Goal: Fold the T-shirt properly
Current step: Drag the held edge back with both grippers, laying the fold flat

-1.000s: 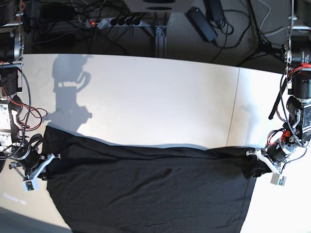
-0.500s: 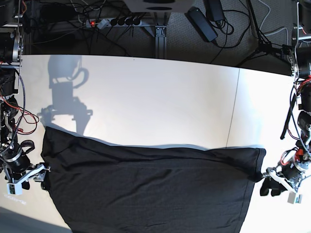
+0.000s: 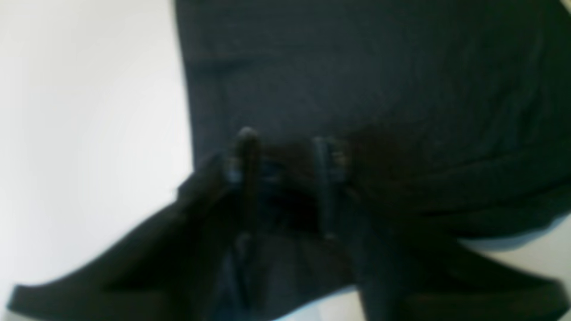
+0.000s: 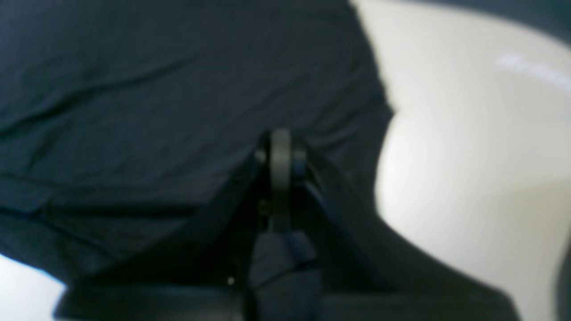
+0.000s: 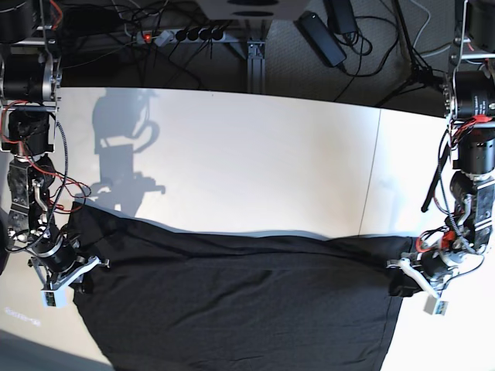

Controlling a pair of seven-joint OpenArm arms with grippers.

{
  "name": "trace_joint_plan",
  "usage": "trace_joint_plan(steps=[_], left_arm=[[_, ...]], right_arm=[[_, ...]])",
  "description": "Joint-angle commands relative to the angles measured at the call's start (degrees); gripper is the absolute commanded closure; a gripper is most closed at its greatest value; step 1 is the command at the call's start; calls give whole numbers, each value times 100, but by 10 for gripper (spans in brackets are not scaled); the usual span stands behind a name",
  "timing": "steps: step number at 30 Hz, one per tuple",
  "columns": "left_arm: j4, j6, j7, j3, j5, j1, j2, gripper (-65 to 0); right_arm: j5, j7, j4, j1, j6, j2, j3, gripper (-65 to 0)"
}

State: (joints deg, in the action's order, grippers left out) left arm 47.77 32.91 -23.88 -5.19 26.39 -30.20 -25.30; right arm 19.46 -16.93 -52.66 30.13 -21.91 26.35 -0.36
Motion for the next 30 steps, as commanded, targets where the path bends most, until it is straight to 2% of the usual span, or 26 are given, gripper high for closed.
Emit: trace_joint_plan(steps=[1,4,6,8,11,17,20,24,30], left_arm=[[96,-59,140,-85,68,-170,-87,-133],[96,-81,136,-380,35,-170,-87,-43],[85,-323,50,-542,-83,-160,-81,0],[61,-601,4,-643,-262,-118,-59,0],[-125,-678,2,-726,-448,-98,4,0],[-688,-675,11,-728,-538,-105,101,0],[-713,-675,11,-728,-824,-103,98,0],[-713,-675,260,-728,-966,-103,96,0],[-627,-503,282,-728,-968,17,0,0]], right_arm=[[-4,129,22,155,-236,50,46,0],[-138,133,378,142,-234,-17,46,0],[-151,133,603,142,-234,-15,46,0],[-149,129,769,140,-234,-17,46,0],[-151,125,846,35,-236,-17,46,0],[-146,129,844,-358,-234,2,46,0],[-122,129,844,-531,-234,20,46,0],[-125,122,826,-710,-236,52,46,0],[24,-372,393,-1106,-240,243,48,0]])
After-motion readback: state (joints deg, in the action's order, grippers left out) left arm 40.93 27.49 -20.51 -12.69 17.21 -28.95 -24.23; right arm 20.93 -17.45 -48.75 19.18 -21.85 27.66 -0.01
